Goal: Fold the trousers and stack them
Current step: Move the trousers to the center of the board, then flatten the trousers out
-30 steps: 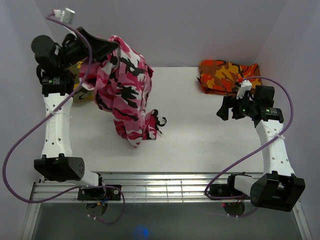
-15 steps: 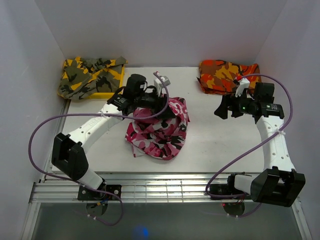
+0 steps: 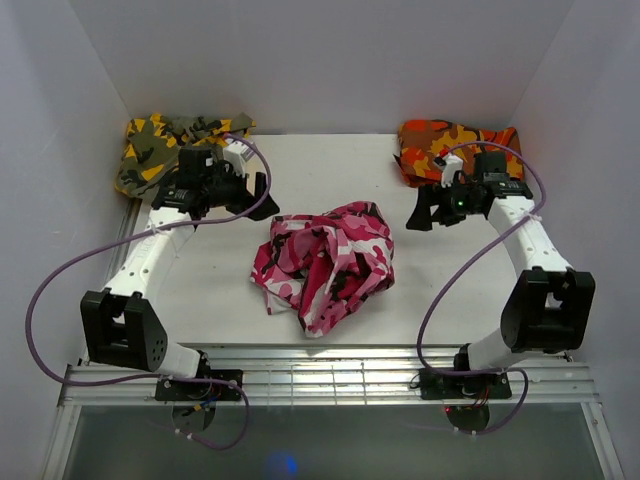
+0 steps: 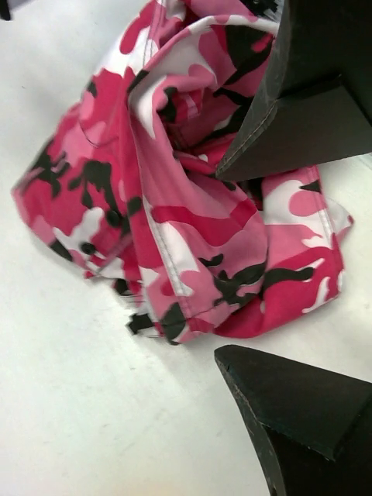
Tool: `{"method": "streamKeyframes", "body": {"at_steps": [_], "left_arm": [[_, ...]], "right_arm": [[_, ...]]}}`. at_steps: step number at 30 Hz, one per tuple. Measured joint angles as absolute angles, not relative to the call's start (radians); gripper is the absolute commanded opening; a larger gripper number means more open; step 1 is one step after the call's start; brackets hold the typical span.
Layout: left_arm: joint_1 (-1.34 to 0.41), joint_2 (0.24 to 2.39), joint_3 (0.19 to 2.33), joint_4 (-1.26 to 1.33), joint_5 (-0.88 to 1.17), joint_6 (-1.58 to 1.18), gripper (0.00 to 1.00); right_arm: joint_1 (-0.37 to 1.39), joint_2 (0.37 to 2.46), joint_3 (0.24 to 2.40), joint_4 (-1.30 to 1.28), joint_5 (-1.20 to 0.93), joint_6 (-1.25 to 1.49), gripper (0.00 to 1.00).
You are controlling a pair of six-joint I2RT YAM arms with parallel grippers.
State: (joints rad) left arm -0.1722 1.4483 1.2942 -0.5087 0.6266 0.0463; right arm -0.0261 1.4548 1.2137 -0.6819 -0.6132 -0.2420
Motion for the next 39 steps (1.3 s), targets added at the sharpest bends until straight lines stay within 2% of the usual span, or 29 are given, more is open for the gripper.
{"method": "streamKeyframes", "body": {"at_steps": [4,8,14,23,27,28,31,32,33,34,35,39], "left_arm": [[-0.186,1.435,1.208,-0.528,0.583,0.064,0.95],[-0.199,1.528,1.187,-0.519,0.559,0.052,0.88],[-0.171,1.58,1.098,-0.453,0.592,0.01,0.88],[-0.147,1.652,1.075,-0.364,0.688,-0.055,0.89],[-0.147,1.731,1.069,-0.276,0.744,-0.107,0.83],[-0.147,1.746,1.069,-0.258,0.749,-0.117,0.8],[-0.147,1.773,1.069,-0.223,0.752,-0.142,0.56],[-0.147,1.777,1.069,-0.21,0.75,-0.15,0.38],[-0.147,1.778,1.069,-0.207,0.749,-0.159,0.26],[-0.145,1.776,1.069,-0.205,0.749,-0.162,0.06],[-0.142,1.772,1.07,-0.206,0.749,-0.163,0.0],[-0.113,1.694,1.072,-0.279,0.728,-0.153,0.0]], "right_arm": [[0.083,1.604,1.312,-0.661,-0.594,-0.244,0.95],[0.194,1.737,1.451,-0.656,-0.601,-0.251,0.94],[0.299,1.776,1.61,-0.699,-0.665,-0.255,0.94],[0.375,1.697,1.531,-0.708,-0.616,-0.241,0.98],[0.339,1.728,1.472,-0.708,-0.567,-0.241,0.93],[0.332,1.743,1.466,-0.708,-0.557,-0.242,0.9],[0.314,1.79,1.457,-0.705,-0.545,-0.244,0.91],[0.313,1.803,1.451,-0.705,-0.545,-0.244,0.97],[0.314,1.813,1.444,-0.704,-0.547,-0.244,1.0],[0.315,1.823,1.438,-0.704,-0.55,-0.246,0.96],[0.315,1.834,1.431,-0.702,-0.552,-0.25,0.94],[0.316,1.858,1.377,-0.684,-0.556,-0.246,0.93]]}}
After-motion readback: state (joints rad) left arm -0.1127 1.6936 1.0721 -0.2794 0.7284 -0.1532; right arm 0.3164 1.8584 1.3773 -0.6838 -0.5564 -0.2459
